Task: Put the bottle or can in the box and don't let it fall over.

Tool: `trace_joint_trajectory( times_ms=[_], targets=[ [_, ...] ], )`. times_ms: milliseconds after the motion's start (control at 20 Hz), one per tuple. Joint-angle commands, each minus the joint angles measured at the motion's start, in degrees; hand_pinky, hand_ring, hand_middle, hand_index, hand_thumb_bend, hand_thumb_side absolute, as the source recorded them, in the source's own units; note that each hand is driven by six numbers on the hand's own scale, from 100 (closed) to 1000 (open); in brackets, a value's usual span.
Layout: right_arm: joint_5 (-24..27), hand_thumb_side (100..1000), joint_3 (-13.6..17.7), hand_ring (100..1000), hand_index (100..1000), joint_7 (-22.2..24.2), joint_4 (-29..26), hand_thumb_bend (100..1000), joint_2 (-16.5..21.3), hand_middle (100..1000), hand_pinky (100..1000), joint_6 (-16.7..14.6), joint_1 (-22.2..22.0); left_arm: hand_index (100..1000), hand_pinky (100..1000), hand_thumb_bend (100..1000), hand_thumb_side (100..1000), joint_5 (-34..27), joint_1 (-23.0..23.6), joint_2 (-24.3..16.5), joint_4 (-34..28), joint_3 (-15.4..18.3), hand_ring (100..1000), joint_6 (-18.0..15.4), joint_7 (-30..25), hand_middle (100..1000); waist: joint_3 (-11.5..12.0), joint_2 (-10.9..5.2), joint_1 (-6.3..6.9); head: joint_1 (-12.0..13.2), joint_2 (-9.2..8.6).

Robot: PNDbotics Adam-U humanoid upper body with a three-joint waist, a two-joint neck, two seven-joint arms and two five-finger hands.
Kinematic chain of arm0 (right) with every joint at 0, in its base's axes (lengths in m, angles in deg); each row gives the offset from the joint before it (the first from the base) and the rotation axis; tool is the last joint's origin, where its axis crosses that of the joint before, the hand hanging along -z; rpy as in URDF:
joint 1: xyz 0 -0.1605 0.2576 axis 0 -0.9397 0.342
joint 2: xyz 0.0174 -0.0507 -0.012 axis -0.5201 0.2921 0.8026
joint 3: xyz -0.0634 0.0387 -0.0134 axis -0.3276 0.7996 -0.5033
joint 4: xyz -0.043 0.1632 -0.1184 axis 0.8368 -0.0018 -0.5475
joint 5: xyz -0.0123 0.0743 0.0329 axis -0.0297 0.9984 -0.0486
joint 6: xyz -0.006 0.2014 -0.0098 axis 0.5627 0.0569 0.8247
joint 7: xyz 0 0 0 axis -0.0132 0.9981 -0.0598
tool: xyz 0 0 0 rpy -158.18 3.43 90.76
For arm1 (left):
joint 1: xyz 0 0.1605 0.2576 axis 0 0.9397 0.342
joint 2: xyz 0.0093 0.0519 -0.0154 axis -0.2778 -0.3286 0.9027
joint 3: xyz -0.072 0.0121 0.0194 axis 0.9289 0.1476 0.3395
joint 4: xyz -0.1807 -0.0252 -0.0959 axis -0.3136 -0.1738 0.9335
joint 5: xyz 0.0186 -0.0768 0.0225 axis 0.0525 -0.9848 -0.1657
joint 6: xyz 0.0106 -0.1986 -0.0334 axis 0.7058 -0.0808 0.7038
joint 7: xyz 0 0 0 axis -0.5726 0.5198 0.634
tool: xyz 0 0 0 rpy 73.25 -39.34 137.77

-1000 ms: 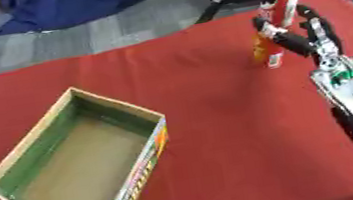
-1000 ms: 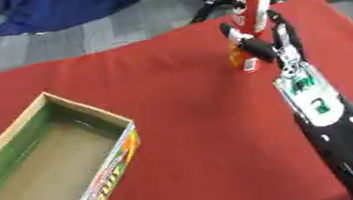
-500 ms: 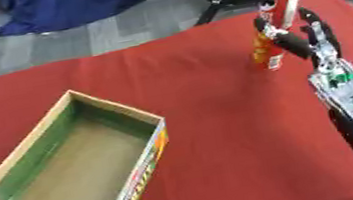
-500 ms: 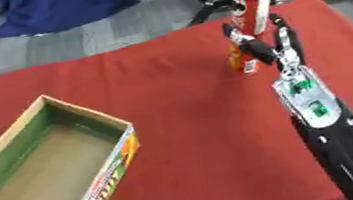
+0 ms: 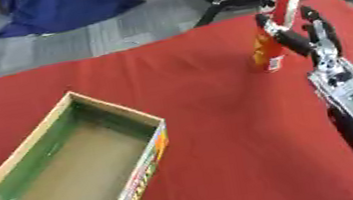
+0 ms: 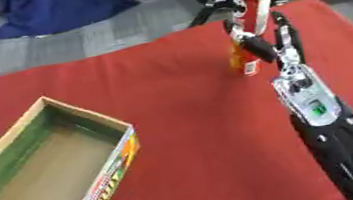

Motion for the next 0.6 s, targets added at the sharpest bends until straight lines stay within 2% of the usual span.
trace_joint_trajectory(
  times_ms=[50,600],
  targets=[
    [0.0,520,0.3,1000,1000,0.1,-0.3,649,0.9,981,822,0.0,1.7,816,843,115,944,0.4,-0.7,-1.5,-0.7,0.4,876,-0.1,-0.2,819,0.1,-0.54,0.01,0.0,-0.64],
    [0.0,506,0.7,1000,1000,-0.8,3.2,653,0.7,983,820,0.1,4.5,815,843,115,946,0.5,-0.6,-1.2,-0.7,0.4,877,0.0,-0.5,820,0.3,-0.30,-0.02,-0.1,-1.23]
  ],
)
